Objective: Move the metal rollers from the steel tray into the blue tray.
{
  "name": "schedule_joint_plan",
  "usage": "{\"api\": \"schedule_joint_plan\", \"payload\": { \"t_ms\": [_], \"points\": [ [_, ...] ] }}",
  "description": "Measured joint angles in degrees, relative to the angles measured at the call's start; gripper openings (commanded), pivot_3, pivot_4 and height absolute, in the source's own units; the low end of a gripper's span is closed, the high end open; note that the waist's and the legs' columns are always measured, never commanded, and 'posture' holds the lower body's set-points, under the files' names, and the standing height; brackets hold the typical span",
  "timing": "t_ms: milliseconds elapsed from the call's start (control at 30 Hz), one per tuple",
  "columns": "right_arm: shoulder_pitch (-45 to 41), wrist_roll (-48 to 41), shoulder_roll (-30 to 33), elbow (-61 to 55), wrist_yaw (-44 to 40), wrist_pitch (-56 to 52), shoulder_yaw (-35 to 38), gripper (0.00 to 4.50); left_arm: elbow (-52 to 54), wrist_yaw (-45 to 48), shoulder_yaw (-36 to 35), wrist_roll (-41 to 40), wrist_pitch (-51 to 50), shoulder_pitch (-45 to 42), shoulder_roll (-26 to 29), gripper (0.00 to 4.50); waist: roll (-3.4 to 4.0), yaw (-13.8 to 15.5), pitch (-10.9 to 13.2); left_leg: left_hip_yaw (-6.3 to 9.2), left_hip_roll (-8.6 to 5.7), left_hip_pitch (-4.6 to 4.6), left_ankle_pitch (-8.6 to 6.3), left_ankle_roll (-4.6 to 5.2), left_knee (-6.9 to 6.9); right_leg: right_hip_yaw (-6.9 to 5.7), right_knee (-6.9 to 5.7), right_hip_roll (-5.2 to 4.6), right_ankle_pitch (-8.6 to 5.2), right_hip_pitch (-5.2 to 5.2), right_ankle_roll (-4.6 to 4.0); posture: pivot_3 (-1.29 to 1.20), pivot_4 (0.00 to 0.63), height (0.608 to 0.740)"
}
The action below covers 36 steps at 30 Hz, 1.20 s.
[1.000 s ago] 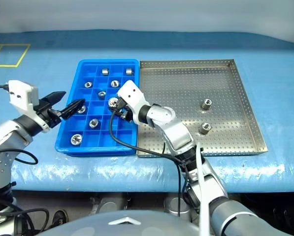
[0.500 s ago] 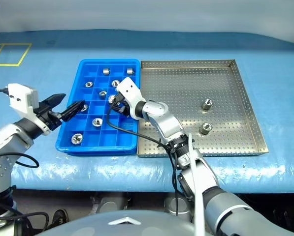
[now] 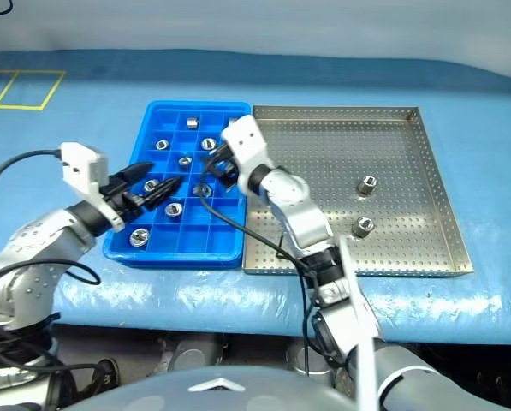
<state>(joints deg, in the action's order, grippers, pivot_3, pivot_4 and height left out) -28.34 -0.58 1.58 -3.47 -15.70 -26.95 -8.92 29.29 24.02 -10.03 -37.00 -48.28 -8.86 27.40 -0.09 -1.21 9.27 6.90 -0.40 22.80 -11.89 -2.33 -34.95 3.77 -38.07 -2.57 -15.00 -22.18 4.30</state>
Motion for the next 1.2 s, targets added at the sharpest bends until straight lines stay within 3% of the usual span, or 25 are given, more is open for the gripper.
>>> {"api": "schedule_joint_plan", "payload": {
  "t_ms": [133,333,600,1100,1200],
  "points": [
    [10.2,5.9,3.3,-13.6,8.7,-9.7,5.4,3.60,-1.3,0.6,7.1,0.7,0.7,-4.1,-3.7,4.18,0.06,-0.7,0.0,-0.07,-0.01,0.02,0.00,0.00,-0.01,0.05,0.03,-0.01,0.00,0.00,0.00,-0.10,0.150,0.740],
    [14.3,8.2,4.6,-16.6,14.8,-13.7,13.0,3.60,-5.2,3.0,11.8,1.9,2.0,-7.5,-4.5,4.18,0.13,-4.5,0.0,-0.24,0.08,-0.05,0.00,0.02,-0.04,0.20,-0.10,0.09,-0.01,-0.10,0.01,-0.16,0.150,0.740],
    [10.3,1.9,3.5,-0.9,15.7,-8.4,21.1,3.60,-8.0,5.0,13.4,3.2,3.5,-9.6,-5.0,4.18,0.14,-7.2,0.0,-0.27,0.07,-0.15,-0.01,0.06,-0.10,0.25,-0.10,0.10,0.01,0.07,0.04,-0.15,0.150,0.740],
    [3.4,-2.0,4.3,14.0,15.3,-3.1,21.5,3.60,-7.5,3.2,12.8,3.1,3.3,-7.5,-5.2,4.18,0.15,-6.0,0.0,-0.26,0.06,-0.17,-0.03,0.09,-0.11,0.25,-0.07,0.10,0.01,0.11,0.04,-0.08,0.150,0.740],
    [2.7,-2.2,4.6,16.5,15.7,-2.0,21.7,3.02,-6.9,2.7,12.6,3.1,3.3,-7.2,-5.2,4.18,0.15,-5.8,0.0,-0.26,0.06,-0.16,-0.03,0.09,-0.11,0.25,-0.05,0.10,0.01,0.11,0.04,-0.08,0.150,0.740]
  ]
}}
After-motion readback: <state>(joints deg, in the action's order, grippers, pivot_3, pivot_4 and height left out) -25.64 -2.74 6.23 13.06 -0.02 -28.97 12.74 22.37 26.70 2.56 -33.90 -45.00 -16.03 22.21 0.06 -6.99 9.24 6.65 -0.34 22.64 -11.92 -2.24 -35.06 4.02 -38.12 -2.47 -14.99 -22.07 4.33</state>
